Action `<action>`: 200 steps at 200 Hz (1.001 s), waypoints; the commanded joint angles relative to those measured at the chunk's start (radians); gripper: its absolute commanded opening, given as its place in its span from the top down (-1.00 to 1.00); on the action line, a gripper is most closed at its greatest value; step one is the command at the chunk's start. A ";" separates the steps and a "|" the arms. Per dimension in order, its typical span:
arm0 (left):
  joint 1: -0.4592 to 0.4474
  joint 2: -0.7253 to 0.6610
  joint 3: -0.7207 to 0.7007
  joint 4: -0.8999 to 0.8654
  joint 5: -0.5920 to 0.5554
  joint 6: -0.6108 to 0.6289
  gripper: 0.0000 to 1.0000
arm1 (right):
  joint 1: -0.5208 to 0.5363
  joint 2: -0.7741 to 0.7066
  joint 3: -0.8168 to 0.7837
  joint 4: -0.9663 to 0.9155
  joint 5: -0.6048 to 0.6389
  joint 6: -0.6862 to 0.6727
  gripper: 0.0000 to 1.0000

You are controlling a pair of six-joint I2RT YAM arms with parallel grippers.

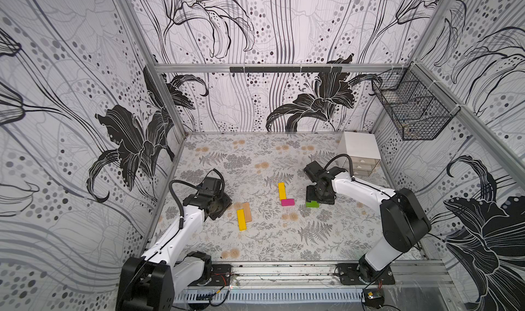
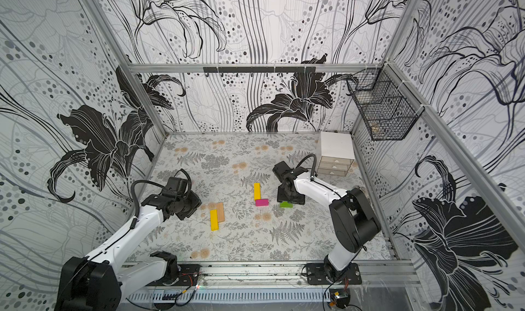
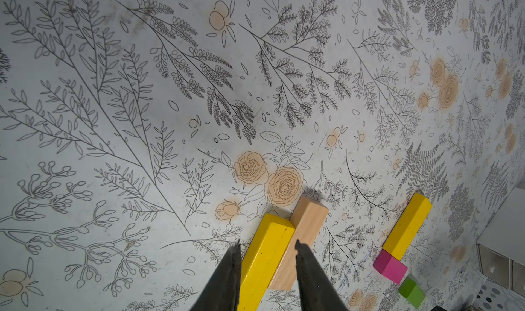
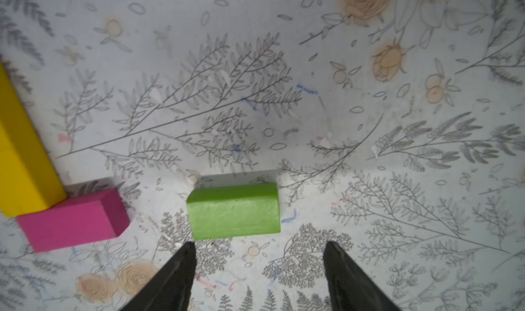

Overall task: Assemble the letter h with building blocks
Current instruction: Move the building block to the center of the board, then assemble the building block at the center of the board.

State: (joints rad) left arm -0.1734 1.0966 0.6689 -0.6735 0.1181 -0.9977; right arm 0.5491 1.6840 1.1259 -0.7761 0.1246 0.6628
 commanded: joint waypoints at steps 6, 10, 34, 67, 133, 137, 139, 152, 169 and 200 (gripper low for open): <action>-0.006 -0.007 -0.006 0.008 -0.006 0.013 0.28 | 0.001 0.086 0.038 0.001 -0.036 -0.023 -0.44; -0.005 -0.005 -0.008 0.010 -0.006 0.013 0.29 | 0.002 0.091 0.036 0.006 -0.037 -0.020 -0.42; -0.006 0.000 -0.006 0.014 -0.004 0.011 0.29 | 0.002 0.094 0.004 0.038 -0.039 0.006 -0.30; -0.005 0.006 -0.005 0.014 -0.008 0.015 0.29 | 0.001 0.101 -0.015 0.059 -0.045 0.009 -0.21; -0.005 0.015 0.007 0.009 -0.012 0.019 0.29 | 0.001 0.077 -0.052 0.106 -0.104 0.032 -0.14; -0.005 0.015 0.007 0.008 -0.013 0.019 0.29 | 0.000 0.074 -0.054 0.108 -0.104 0.033 -0.15; -0.005 0.016 0.007 0.007 -0.014 0.019 0.29 | 0.001 0.072 -0.054 0.107 -0.105 0.033 -0.15; -0.006 0.016 0.009 0.006 -0.017 0.023 0.29 | 0.002 0.064 -0.056 0.107 -0.109 0.038 -0.16; -0.004 0.017 0.011 0.005 -0.018 0.025 0.29 | 0.002 0.054 -0.066 0.120 -0.126 0.049 -0.16; -0.004 0.025 0.015 0.003 -0.020 0.030 0.29 | 0.001 0.045 -0.073 0.141 -0.143 0.060 -0.14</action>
State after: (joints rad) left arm -0.1734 1.1133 0.6689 -0.6735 0.1150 -0.9901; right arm 0.5472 1.7367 1.0801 -0.6281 0.0097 0.6964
